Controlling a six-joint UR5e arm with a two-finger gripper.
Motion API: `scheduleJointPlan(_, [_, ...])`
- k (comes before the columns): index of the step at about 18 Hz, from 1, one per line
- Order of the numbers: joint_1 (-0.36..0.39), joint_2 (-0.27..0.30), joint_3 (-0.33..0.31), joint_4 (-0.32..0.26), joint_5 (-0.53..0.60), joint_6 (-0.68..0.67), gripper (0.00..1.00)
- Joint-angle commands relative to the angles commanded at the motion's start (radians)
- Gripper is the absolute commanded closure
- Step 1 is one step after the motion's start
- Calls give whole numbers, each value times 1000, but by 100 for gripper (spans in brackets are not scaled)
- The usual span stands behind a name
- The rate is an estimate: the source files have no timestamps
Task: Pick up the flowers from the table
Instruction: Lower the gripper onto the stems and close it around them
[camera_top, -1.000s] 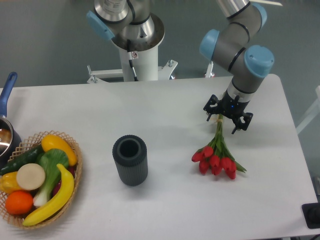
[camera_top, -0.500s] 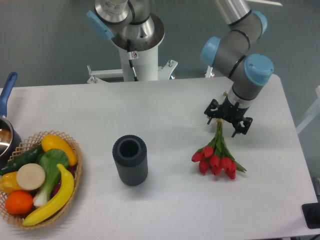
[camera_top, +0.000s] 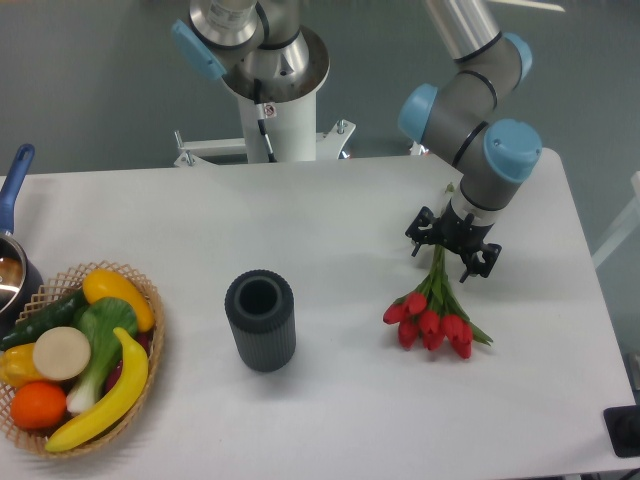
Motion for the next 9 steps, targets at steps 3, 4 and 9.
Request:
scheduleJointPlan(3, [2, 0, 5, 0, 0, 2, 37])
scheduleJointPlan(4, [2, 0, 5, 0, 0, -3, 41])
scheduleJointPlan(9, [6, 5, 5, -6, -5, -3, 60])
